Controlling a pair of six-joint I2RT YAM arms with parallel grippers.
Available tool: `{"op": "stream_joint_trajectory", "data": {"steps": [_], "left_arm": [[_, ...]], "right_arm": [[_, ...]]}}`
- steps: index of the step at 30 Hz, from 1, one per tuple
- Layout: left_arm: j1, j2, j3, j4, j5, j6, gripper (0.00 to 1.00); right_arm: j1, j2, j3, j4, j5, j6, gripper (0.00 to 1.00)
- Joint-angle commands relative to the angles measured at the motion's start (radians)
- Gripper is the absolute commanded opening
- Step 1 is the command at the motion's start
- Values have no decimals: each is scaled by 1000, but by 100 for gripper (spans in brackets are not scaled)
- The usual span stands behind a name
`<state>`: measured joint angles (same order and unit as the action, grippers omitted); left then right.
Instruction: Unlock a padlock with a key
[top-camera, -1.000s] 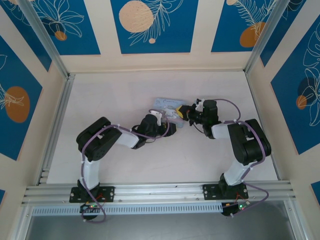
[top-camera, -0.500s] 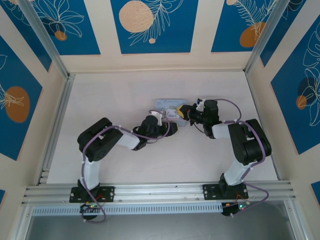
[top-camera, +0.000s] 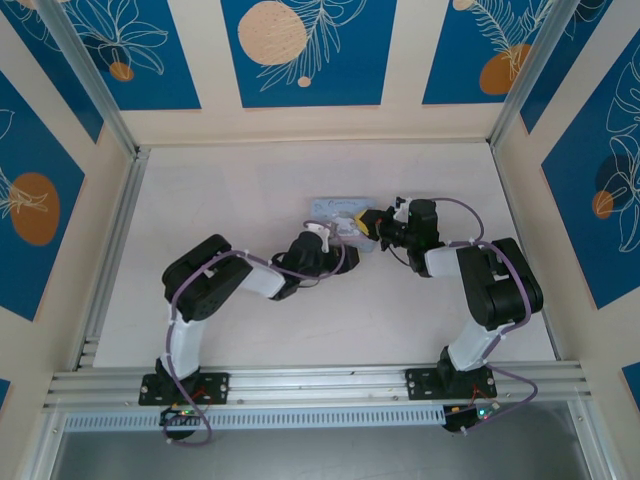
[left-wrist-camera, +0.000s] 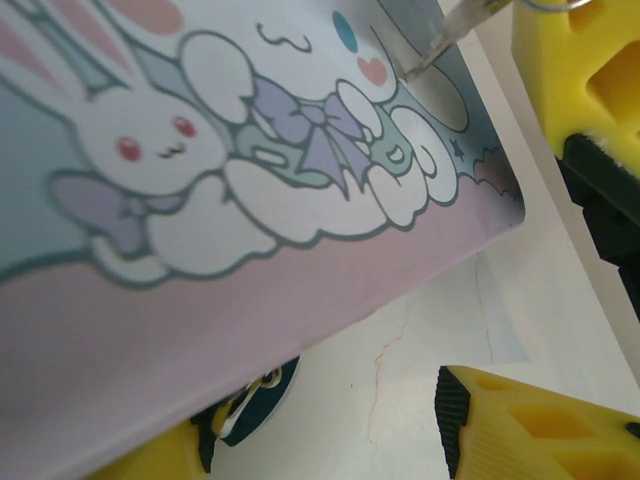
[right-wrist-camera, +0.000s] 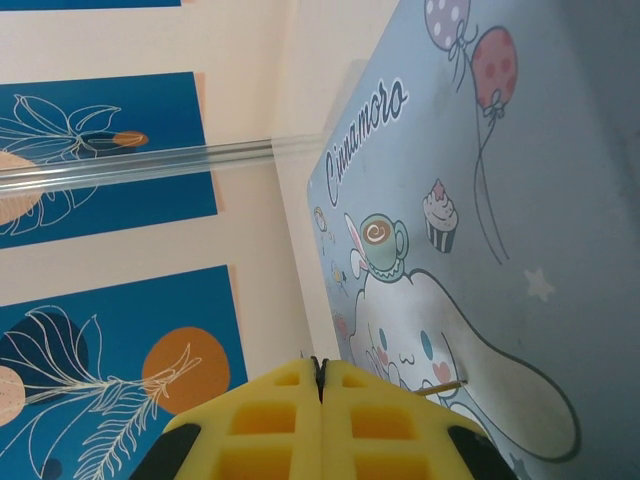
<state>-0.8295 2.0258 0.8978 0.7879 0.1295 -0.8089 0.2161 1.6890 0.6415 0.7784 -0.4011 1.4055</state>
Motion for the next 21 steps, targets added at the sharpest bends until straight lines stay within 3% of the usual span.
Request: {"op": "stream_joint_trajectory", "data": {"steps": [1, 10, 16, 21], "left_arm": [[-25, 36, 35, -44, -10, 37, 59], [-44, -3, -7, 41, -128, -29, 53], [-54, 40, 5, 69, -146, -85, 50], [-65, 57, 23, 27, -179, -84, 40]], "right_arm": [[-5, 14, -6, 24, -19, 4, 0], [-13, 22, -8, 28, -25, 7, 0], [-18, 33, -9, 41, -30, 14, 0], [-18, 40, -11, 48, -35, 18, 0]]}}
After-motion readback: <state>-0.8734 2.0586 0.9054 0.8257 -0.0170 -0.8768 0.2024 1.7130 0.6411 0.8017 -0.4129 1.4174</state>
